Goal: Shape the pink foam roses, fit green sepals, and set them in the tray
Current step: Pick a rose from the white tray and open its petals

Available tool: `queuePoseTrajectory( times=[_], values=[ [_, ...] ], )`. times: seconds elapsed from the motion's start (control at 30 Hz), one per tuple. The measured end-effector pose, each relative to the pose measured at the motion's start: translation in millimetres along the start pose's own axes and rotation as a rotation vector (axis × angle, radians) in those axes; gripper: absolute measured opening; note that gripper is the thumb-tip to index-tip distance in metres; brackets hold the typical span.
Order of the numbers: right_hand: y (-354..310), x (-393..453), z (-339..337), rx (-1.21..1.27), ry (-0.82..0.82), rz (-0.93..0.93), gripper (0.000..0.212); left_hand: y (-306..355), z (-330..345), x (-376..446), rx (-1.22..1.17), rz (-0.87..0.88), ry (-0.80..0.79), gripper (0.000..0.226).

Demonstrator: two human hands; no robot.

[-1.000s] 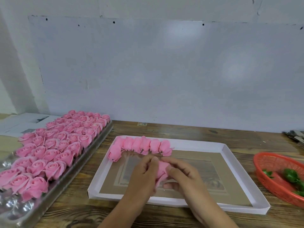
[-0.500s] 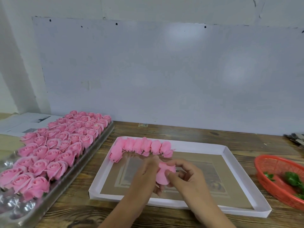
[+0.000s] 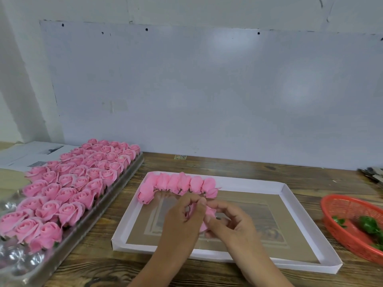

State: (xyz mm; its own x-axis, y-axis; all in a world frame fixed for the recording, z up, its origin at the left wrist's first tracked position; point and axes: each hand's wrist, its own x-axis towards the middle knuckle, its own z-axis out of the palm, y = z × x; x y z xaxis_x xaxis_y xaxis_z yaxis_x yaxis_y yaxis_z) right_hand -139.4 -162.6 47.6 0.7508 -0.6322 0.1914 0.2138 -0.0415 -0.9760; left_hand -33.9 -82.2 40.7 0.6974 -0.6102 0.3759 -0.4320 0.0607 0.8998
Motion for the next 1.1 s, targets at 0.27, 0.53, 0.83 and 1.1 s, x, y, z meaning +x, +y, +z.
queuePoseTrajectory(
  times=[0.27, 0.53, 0.83, 1.1],
  values=[
    [3.3, 2.6, 8.2, 0.744, 0.025, 0.239, 0.040, 5.9, 7.5, -7.3, -0.463, -0.242, -0.200, 0.067],
    [-4.3, -5.0, 17.6, 0.993, -0.097, 0.415, 0.053, 4.9, -1.6, -7.1, -0.538, -0.256, -0.285, 0.049],
    [0.3, -2.5, 17.0, 1.045, -0.009, 0.380, 0.045, 7.0, 1.4, -9.7, -0.523, -0.266, -0.339, 0.054],
    [-6.9, -5.4, 19.2, 0.984, -0.133, 0.455, 0.064, 14.6, -8.1, -6.1, -0.507, -0.226, -0.343, 0.035]
  ],
)
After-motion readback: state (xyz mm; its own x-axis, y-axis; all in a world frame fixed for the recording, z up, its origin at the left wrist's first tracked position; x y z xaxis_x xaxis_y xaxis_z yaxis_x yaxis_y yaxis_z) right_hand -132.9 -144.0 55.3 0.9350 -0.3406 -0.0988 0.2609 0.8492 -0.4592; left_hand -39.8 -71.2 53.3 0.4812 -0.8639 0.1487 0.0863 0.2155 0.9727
